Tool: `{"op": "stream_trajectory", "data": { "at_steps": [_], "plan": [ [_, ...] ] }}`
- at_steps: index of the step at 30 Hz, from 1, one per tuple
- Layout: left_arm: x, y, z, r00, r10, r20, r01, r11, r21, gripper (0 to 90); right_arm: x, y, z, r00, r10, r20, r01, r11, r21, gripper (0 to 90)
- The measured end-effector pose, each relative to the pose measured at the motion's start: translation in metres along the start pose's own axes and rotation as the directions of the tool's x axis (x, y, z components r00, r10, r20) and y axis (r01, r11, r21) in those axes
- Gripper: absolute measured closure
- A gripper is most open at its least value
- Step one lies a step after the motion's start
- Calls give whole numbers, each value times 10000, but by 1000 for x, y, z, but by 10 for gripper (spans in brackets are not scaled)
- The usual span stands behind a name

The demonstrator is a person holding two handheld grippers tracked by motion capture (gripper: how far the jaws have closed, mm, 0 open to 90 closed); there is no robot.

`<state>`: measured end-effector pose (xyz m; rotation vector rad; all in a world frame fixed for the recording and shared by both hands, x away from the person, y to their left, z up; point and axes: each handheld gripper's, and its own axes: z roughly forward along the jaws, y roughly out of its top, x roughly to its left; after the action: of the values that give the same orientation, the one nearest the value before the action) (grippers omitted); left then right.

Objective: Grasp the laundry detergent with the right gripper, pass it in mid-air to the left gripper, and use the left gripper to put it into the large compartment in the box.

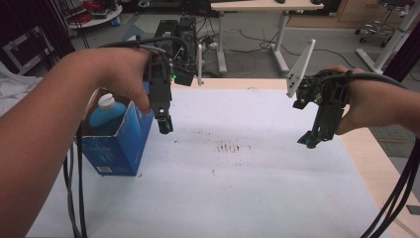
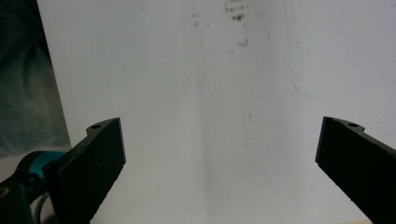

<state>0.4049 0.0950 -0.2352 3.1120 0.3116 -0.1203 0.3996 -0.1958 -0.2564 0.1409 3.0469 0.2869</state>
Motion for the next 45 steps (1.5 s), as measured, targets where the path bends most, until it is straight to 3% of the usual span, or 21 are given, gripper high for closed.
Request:
{"op": "stream_trajectory", "data": {
  "at_steps": [1, 4, 20, 30, 45],
  "plan": [
    [0, 3, 4, 10000, 78, 34, -78, 10000, -15, 17, -1, 0, -2, 10000, -55, 15, 55, 9996, 288, 6],
    [0, 6, 6, 9999, 61, 103, -61, 10000, -34, 16, -3, 0, -5, 9999, -134, 82, 130, 9992, 382, 7],
    [-3, 12, 2, 9999, 147, -89, -148, 9998, -113, 16, -4, -2, -13, 9997, 4, 226, -4, 10000, 25, 6],
    [-7, 13, 2, 9995, 250, -170, -250, 9997, -9, 16, 0, 0, -16, 9995, 11, 327, -16, 9999, 152, 7],
    [-4, 21, 7, 9990, 452, -5, -452, 9990, -1, 17, -6, 2, -12, 9996, 74, 263, -82, 9996, 275, 7]
  ]
}}
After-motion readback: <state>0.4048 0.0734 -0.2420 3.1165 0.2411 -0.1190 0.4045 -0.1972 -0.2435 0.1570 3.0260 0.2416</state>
